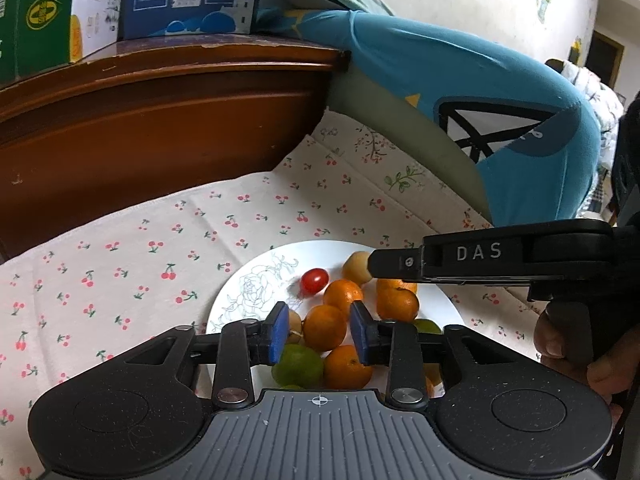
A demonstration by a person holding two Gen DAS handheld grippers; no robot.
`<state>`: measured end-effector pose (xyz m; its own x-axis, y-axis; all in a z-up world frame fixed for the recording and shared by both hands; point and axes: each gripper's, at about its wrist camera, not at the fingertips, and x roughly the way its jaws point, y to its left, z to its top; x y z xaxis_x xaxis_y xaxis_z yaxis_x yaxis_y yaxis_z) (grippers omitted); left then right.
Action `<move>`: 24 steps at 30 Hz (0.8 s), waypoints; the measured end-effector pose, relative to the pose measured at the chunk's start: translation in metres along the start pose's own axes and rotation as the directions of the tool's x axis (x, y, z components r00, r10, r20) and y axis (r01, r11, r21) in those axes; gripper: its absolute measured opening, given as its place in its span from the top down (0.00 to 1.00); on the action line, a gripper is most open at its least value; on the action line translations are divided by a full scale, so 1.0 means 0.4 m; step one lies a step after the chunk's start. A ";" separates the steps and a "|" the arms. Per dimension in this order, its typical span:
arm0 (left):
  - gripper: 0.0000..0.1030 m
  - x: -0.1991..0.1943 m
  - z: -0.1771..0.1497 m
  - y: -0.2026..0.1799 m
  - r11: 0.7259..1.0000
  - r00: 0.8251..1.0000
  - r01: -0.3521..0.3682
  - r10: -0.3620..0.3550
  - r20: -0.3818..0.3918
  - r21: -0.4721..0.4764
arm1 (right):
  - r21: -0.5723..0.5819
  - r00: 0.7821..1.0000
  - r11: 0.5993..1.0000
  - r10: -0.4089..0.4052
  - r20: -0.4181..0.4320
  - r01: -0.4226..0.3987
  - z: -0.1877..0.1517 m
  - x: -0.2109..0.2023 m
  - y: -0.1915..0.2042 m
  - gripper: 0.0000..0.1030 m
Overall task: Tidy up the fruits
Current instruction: 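Open both tools to release the mandarin and the kiwi onto the plate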
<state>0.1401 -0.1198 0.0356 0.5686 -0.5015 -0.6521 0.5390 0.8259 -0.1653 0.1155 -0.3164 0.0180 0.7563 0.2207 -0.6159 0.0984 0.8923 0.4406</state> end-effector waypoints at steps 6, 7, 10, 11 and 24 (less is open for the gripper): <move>0.40 -0.031 0.004 -0.010 0.999 0.999 -0.039 0.039 -0.004 -0.005 | 0.006 1.000 1.000 0.008 0.008 -0.008 0.005 -0.024 0.009 0.69; 0.33 -0.037 0.005 -0.011 0.999 0.999 -0.051 0.051 -0.009 -0.009 | 0.007 1.000 1.000 0.002 0.007 -0.002 0.005 -0.028 0.012 0.68; 0.24 -0.059 0.003 -0.016 0.997 0.997 -0.081 0.081 -0.010 -0.010 | 0.003 1.000 1.000 -0.018 0.005 0.018 0.003 -0.042 0.021 0.65; 0.20 -0.067 0.004 -0.017 0.996 0.996 -0.090 0.090 -0.013 -0.009 | -0.001 1.000 1.000 -0.026 0.003 0.026 0.002 -0.047 0.025 0.64; 0.10 -0.162 -0.006 0.001 0.983 0.983 -0.176 0.172 -0.056 -0.060 | 0.000 0.994 0.994 -0.108 0.004 0.108 -0.022 -0.149 0.069 0.34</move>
<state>0.1020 -0.0864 0.0761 0.6173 -0.3364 -0.7112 0.3926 0.9151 -0.0920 0.0675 -0.3016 0.0610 0.7439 0.1219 -0.6571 0.1793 0.9108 0.3720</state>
